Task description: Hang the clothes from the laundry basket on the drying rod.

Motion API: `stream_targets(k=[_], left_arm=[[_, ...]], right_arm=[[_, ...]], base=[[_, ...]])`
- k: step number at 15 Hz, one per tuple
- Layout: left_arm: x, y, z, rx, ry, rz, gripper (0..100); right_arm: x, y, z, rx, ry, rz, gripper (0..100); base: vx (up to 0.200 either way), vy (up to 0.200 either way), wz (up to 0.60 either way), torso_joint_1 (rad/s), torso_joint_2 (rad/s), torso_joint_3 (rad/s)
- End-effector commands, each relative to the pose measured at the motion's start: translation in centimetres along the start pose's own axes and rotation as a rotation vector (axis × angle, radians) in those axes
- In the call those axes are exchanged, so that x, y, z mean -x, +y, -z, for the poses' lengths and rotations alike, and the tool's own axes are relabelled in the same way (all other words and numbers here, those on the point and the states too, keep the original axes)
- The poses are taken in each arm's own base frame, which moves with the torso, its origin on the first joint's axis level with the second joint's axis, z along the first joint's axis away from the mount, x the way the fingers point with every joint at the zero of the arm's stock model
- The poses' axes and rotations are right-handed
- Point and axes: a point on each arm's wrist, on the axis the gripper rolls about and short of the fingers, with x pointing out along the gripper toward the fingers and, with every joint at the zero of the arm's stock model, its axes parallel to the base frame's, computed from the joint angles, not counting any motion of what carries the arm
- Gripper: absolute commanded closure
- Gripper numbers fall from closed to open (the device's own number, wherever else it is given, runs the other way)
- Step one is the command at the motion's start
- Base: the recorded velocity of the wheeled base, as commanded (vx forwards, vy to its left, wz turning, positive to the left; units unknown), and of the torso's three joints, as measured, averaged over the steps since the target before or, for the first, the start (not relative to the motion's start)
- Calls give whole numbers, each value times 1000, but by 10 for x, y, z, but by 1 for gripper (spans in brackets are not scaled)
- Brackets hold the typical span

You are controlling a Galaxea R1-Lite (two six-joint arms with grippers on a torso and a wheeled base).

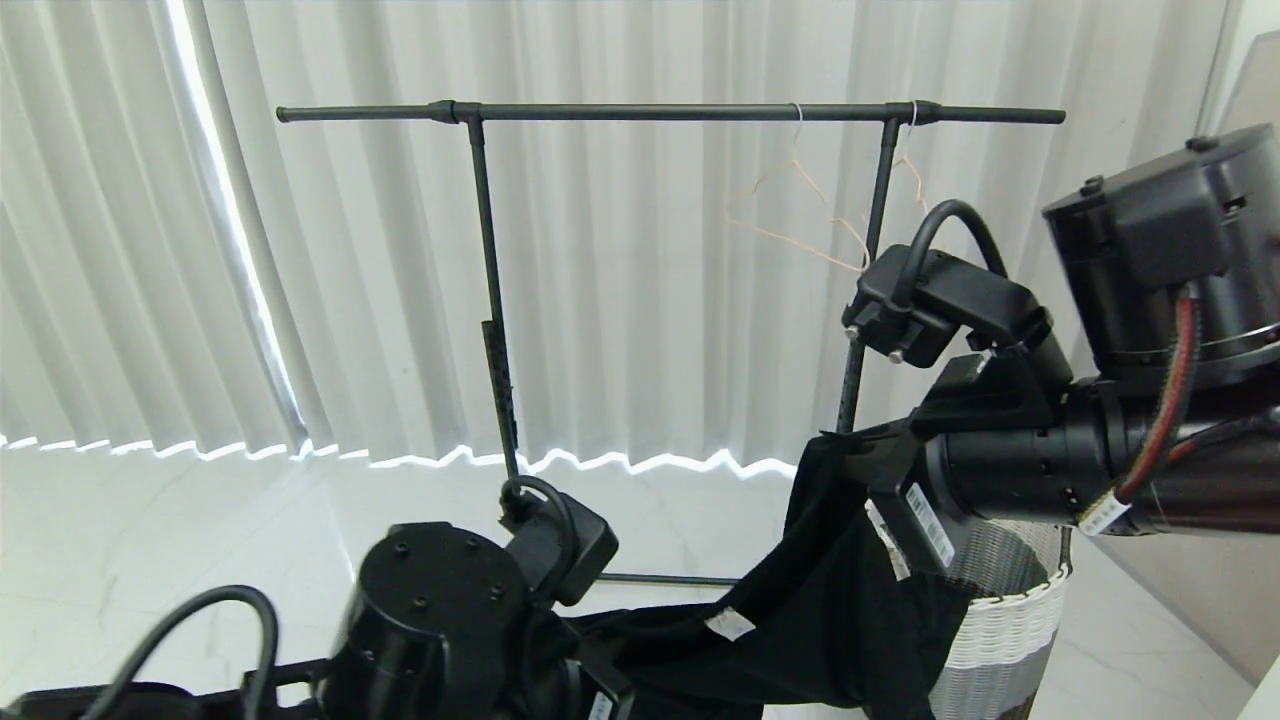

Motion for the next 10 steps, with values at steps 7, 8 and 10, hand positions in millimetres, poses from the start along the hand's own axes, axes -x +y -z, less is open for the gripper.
stream_targets(k=[7,8,10], left_arm=[[81,9,-93,-25,-235,-55,100],[81,10,-92,-92,-229,-118,100],[85,10,-95,-203,-244,-149,100]], right_arm=[[49,-10,11,-41,-68,127,100],[57,-12,17,-67,-77,137,100],[74,-17,35,-89,-79,159,100]], base=[[0,0,0,0,0,0],[0,0,0,0,0,0],[0,0,0,0,0,0]])
